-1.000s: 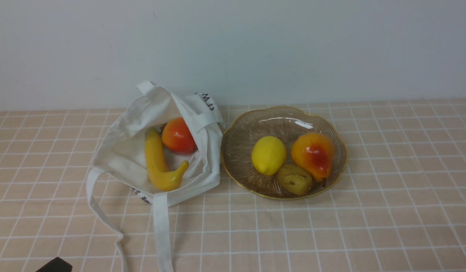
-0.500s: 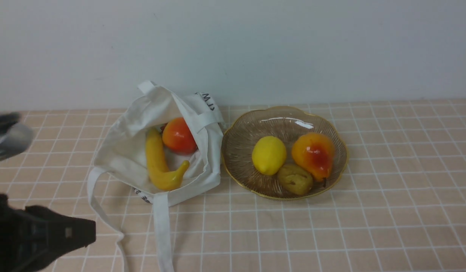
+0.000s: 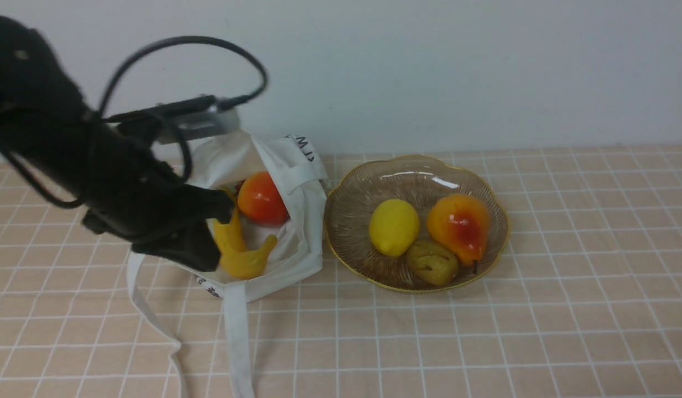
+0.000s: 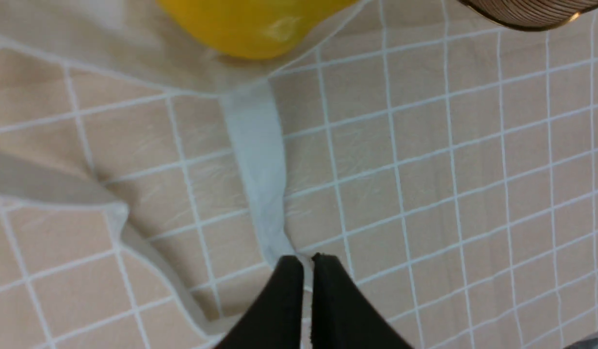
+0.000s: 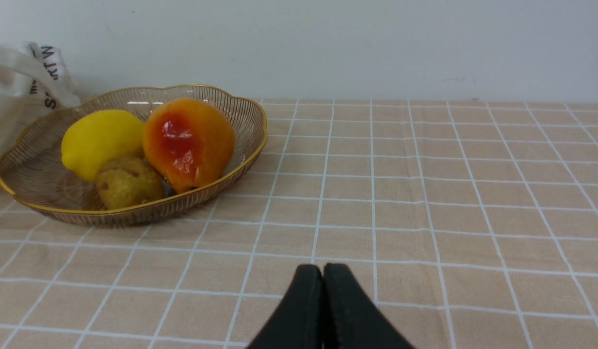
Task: Take the fruit out of the bag on the brown coffee tablecloth and place them on the plate.
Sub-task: 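Reach into the white bag and grasp the banana with the left gripper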
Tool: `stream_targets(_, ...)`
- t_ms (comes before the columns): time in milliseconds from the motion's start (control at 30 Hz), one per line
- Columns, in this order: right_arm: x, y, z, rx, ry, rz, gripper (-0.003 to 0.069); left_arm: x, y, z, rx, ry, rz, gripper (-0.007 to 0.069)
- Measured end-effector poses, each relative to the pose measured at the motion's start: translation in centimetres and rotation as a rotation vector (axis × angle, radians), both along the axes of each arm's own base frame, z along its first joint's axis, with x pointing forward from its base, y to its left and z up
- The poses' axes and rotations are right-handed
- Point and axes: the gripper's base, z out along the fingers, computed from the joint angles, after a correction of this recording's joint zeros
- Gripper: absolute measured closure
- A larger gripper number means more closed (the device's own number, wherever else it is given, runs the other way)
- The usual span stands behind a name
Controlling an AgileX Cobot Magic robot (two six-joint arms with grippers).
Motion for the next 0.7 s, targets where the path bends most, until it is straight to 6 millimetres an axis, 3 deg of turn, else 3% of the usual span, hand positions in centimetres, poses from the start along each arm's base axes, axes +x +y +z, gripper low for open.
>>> stream_targets(33, 0.0, 0.0, 0.0, 0.0, 0.0, 0.0, 0.0674, 0.0, 0.0, 0.0, 0.0, 0.0, 0.0, 0.0583)
stream_targets(67, 0.0, 0.0, 0.0, 0.0, 0.0, 0.0, 0.0674, 0.9, -1.6, -0.5, 0.048, -0.004, -0.046, 0.0553)
stream_targets(133, 0.0, 0.0, 0.0, 0.0, 0.0, 0.0, 0.0674, 1.3, -2.5, -0.7, 0.086, -0.012, -0.067, 0.0534)
stream_targets(233, 0.0, 0.0, 0.0, 0.0, 0.0, 0.0, 0.0674, 2.0, -4.2, -1.0, 0.191, -0.081, -0.097, 0.0451)
stream_targets(367, 0.0, 0.0, 0.0, 0.0, 0.0, 0.0, 0.0674, 2.3, -5.3, -0.9, 0.217, -0.16, -0.098, 0.0356)
stream_targets(400, 0.0, 0.0, 0.0, 0.0, 0.0, 0.0, 0.0674, 2.5, -6.0, -0.9, 0.209, -0.208, -0.108, 0.0303)
stream_targets(533, 0.0, 0.0, 0.0, 0.0, 0.0, 0.0, 0.0674, 3.1, -6.4, -1.4, 0.215, -0.254, -0.118, 0.0209)
stream_targets(700, 0.0, 0.0, 0.0, 0.0, 0.0, 0.0, 0.0674, 4.1, -6.3, -3.1, 0.293, -0.257, -0.148, 0.0177)
